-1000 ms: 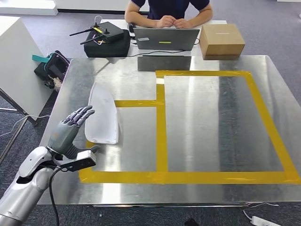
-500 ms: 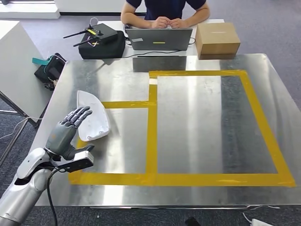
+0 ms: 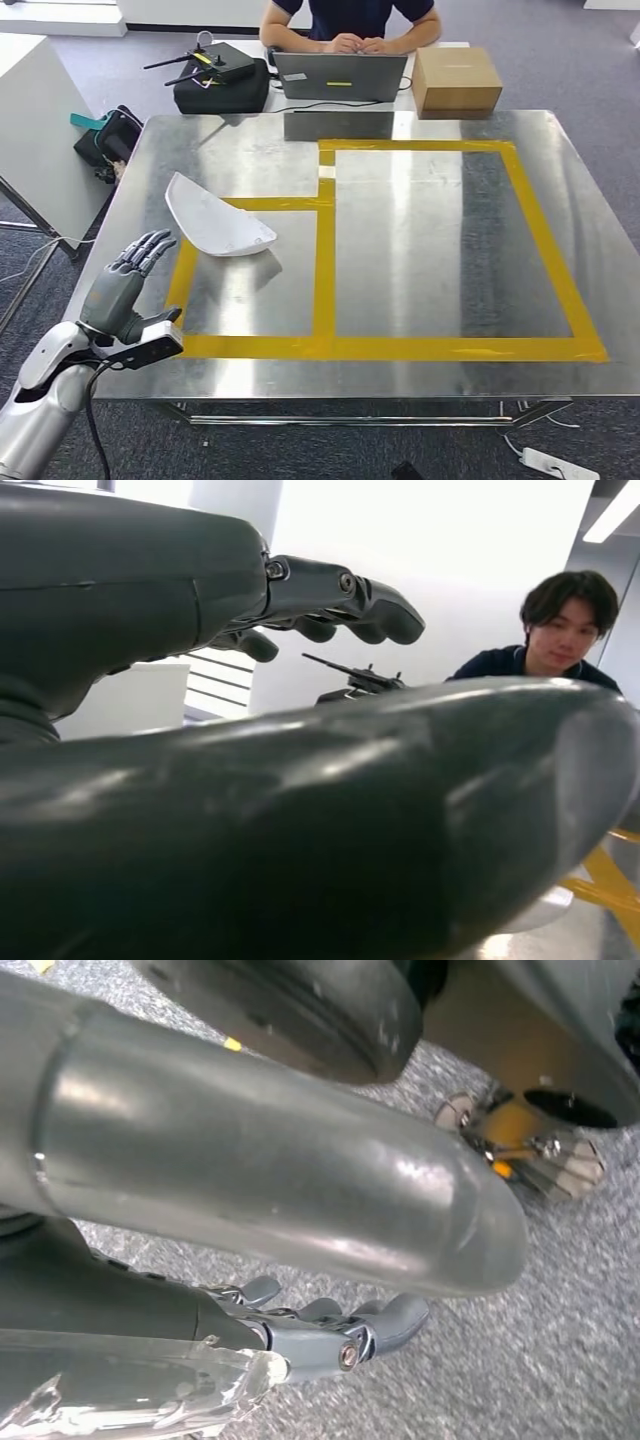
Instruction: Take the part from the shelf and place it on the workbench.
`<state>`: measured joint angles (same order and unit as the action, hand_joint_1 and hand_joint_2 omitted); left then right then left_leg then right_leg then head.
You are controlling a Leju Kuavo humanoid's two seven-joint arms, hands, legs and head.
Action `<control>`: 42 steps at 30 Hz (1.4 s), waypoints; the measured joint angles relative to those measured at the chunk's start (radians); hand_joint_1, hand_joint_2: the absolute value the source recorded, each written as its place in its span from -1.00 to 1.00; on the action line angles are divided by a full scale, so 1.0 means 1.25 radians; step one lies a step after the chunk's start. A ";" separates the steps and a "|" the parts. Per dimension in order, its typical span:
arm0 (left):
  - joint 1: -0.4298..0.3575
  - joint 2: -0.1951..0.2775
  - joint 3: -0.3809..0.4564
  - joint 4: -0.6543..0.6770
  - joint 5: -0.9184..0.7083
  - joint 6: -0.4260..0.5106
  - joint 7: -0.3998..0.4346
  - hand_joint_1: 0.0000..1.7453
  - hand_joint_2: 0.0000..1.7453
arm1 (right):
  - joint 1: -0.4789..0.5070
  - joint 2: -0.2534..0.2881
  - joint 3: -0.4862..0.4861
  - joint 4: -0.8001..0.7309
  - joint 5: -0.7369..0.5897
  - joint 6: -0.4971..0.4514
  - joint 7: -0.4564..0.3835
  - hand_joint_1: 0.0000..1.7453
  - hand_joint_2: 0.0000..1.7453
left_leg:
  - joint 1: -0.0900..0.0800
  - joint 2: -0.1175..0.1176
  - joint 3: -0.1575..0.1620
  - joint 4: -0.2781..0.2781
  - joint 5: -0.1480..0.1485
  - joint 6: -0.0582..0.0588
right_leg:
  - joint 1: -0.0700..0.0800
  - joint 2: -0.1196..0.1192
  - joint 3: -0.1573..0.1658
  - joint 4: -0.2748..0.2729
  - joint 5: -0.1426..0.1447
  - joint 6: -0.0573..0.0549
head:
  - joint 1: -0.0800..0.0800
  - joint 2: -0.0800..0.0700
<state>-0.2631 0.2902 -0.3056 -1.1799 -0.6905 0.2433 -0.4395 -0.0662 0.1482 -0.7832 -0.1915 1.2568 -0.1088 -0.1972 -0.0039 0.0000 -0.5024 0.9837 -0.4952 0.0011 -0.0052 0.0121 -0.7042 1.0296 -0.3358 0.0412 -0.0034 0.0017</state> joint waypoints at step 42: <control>0.028 -0.003 0.016 0.045 -0.007 -0.006 0.005 -1.00 -1.00 | 0.002 -0.011 -0.003 0.002 -0.022 0.009 -0.010 -1.00 -1.00 | 0.002 0.002 -0.087 0.011 0.075 -0.004 | 0.003 -0.003 0.160 0.006 -0.147 0.011 | 0.008 0.000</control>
<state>-0.2281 0.2866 -0.2852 -1.1242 -0.6989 0.2356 -0.4329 -0.0639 0.1347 -0.7864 -0.1894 1.2295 -0.0980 -0.2092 -0.0019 0.0025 -0.6105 0.9973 -0.4011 -0.0033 -0.0015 0.0085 -0.5046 1.0371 -0.5200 0.0548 0.0071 0.0019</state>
